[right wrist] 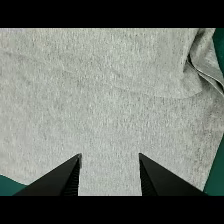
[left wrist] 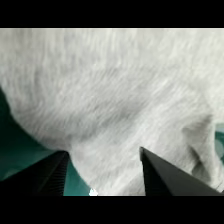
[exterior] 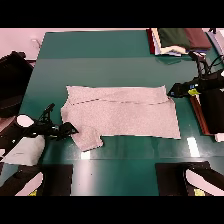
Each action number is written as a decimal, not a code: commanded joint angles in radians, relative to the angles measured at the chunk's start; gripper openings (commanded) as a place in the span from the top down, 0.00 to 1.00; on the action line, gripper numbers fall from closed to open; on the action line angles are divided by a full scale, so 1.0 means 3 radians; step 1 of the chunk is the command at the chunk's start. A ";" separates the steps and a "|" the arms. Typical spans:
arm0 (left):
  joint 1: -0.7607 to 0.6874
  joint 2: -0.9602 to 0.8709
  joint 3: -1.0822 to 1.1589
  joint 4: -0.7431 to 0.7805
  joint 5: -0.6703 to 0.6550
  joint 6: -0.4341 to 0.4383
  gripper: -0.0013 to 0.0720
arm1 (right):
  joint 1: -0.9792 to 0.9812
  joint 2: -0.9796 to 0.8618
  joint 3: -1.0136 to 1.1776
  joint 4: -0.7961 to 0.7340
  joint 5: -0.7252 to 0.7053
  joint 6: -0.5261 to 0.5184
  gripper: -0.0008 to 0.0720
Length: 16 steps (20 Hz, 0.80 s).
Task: Fold the shirts.
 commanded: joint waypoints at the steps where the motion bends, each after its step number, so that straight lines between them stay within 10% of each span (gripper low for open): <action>1: 0.0003 0.0001 -0.0023 -0.0264 0.0164 0.0196 0.70 | -0.0034 0.0004 -0.0003 0.0122 0.0085 0.0011 0.43; 2: 0.0003 0.0001 0.0003 -0.0256 0.0146 0.0242 0.94 | -0.0072 0.0003 -0.0005 0.0118 0.0164 -0.0048 0.43; 8: 0.0003 0.0019 0.0362 0.0155 -0.0215 0.0272 0.95 | -0.0879 0.0332 -0.0790 -0.0290 0.0570 -0.0071 0.42; 10: 0.0003 0.0019 0.0436 0.0169 -0.0234 0.0282 0.95 | -0.1344 0.0540 -0.1338 -0.0421 0.0478 -0.0071 0.19; 16: 0.0003 0.0018 0.0465 0.0170 -0.0286 0.0281 0.95 | -0.2138 0.0347 -0.2182 0.0181 0.0243 -0.0364 0.36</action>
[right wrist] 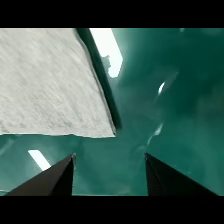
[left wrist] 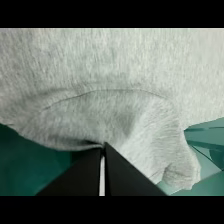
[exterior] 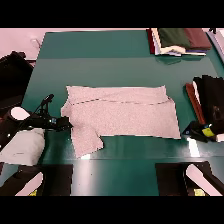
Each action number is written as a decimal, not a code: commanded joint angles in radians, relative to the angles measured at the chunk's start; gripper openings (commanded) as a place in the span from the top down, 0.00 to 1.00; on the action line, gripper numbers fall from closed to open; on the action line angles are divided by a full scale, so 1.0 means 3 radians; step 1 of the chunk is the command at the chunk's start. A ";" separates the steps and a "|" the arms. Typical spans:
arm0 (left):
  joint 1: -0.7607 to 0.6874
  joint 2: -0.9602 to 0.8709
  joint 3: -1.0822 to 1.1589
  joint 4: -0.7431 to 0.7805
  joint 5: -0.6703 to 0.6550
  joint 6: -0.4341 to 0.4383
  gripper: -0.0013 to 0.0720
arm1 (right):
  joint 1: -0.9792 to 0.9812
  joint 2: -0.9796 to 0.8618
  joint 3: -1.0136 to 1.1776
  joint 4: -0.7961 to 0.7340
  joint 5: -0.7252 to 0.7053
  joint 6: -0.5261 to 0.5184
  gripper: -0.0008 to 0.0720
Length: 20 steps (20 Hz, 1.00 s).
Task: Fold the shirts.
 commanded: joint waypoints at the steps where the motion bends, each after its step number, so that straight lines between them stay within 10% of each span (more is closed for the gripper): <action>1: 0.0000 0.0001 0.0023 0.0020 -0.0045 0.0003 0.95 | -0.0234 -0.0117 -0.0393 0.0445 -0.0291 -0.0174 0.40; 4: -0.0001 0.0001 0.0023 0.0020 -0.0061 0.0000 0.95 | 0.0056 -0.0244 -0.0404 0.0612 -0.0567 -0.0172 0.40; 9: 0.0000 0.0024 0.0041 0.0131 -0.0370 0.0001 0.95 | 0.0530 -0.0395 -0.0395 0.0706 -0.0716 -0.0195 0.95; 20: -0.0001 0.0927 0.0114 0.0727 -0.1058 -0.0476 0.95 | 0.0559 0.0689 0.0285 -0.0130 0.0050 -0.0088 0.97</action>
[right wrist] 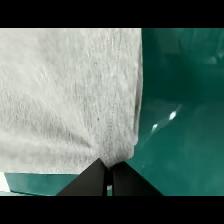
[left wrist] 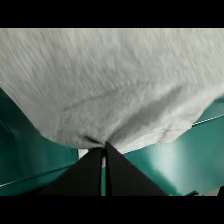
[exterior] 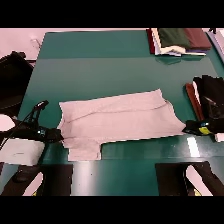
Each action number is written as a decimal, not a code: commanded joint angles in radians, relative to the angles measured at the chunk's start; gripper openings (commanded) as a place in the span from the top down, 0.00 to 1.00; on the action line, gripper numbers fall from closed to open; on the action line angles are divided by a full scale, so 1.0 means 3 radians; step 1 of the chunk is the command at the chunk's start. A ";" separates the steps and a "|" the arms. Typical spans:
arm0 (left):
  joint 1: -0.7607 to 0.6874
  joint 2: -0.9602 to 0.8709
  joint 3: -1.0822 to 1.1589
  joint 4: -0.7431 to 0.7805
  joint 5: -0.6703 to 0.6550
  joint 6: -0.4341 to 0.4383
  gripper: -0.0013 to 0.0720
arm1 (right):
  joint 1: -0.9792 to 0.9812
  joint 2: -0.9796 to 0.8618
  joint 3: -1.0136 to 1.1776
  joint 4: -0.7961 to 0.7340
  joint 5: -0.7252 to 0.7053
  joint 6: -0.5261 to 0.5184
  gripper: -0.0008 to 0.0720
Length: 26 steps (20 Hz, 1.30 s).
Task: Fold the shirts.
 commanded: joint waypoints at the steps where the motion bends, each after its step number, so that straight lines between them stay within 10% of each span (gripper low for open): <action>1: 0.0001 -0.0031 0.0146 0.0076 0.0117 -0.0095 0.95 | 0.0010 0.0116 0.0278 -0.0046 0.0076 0.0064 0.97; 15: 0.0001 -0.2003 0.1617 0.0089 0.0987 0.0225 0.95 | 0.1016 -0.1990 0.2129 0.0074 -0.0306 0.0392 0.96; 16: 0.0001 -0.2019 0.1619 0.0089 0.1068 0.0200 0.73 | 0.1003 -0.2092 0.2230 0.0192 -0.0306 0.0375 0.83; 17: 0.0001 -0.2019 0.1623 0.0086 0.1164 0.0107 0.28 | 0.0956 -0.2172 0.2319 0.0322 -0.0309 0.0364 0.56; 19: 0.0001 -0.2015 0.1699 0.0086 0.1188 -0.0036 0.14 | 0.0827 -0.2294 0.2485 0.0629 -0.0281 0.0156 0.39; 21: 0.0001 -0.2014 0.1806 0.0085 0.1054 -0.0037 0.16 | 0.0652 -0.2310 0.2513 0.0735 -0.0216 -0.0013 0.29; 24: 0.0000 -0.2009 0.1841 -0.0014 0.0937 -0.0033 0.93 | 0.0305 -0.2309 0.2298 0.0736 -0.0056 -0.0239 0.27; 26: -0.0055 -0.2009 0.1841 -0.0114 0.0926 -0.0034 0.95 | 0.0064 -0.2313 0.2029 0.0738 -0.0056 -0.0343 0.16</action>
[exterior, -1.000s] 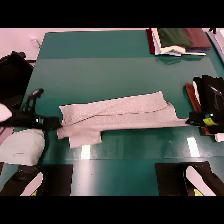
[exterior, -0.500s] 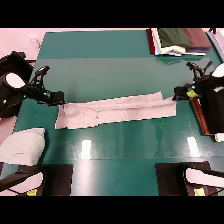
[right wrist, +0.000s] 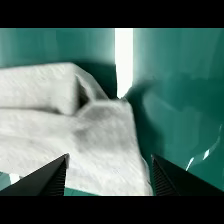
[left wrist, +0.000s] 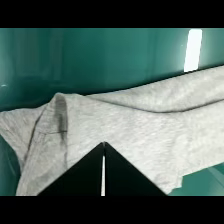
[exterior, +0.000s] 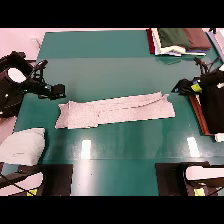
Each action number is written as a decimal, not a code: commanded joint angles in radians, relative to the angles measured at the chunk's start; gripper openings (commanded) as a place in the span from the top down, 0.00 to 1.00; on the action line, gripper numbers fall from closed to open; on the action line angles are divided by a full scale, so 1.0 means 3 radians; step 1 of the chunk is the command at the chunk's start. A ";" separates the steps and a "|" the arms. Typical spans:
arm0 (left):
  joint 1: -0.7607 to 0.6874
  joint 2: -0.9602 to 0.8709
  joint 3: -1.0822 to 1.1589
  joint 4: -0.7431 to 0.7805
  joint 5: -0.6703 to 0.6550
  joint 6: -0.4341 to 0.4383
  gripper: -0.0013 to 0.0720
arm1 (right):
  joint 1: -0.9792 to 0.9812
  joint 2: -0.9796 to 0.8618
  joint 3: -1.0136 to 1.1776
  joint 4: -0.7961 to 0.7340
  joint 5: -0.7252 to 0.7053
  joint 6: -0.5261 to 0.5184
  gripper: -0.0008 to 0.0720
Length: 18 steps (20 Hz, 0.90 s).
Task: Fold the shirts.
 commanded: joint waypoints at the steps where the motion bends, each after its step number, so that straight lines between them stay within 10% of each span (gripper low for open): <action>1: -0.0121 -0.0006 0.0029 -0.0122 -0.0041 -0.0023 0.95 | -0.0395 -0.0045 -0.0336 0.0080 0.0067 -0.0262 0.16; 10: -0.1334 -0.0348 0.0039 -0.0131 0.0645 -0.0397 0.95 | -0.0225 -0.0512 -0.0750 0.0860 -0.0106 -0.0647 0.19; 14: -0.1635 -0.0830 0.0409 -0.0207 0.0729 -0.0397 0.95 | 0.0010 -0.0507 -0.0562 0.0860 -0.0122 -0.0726 0.93; 18: -0.1872 -0.1342 0.0898 -0.0219 0.0750 -0.0397 0.95 | 0.0128 -0.0306 -0.0045 0.0858 0.0320 -0.0712 0.97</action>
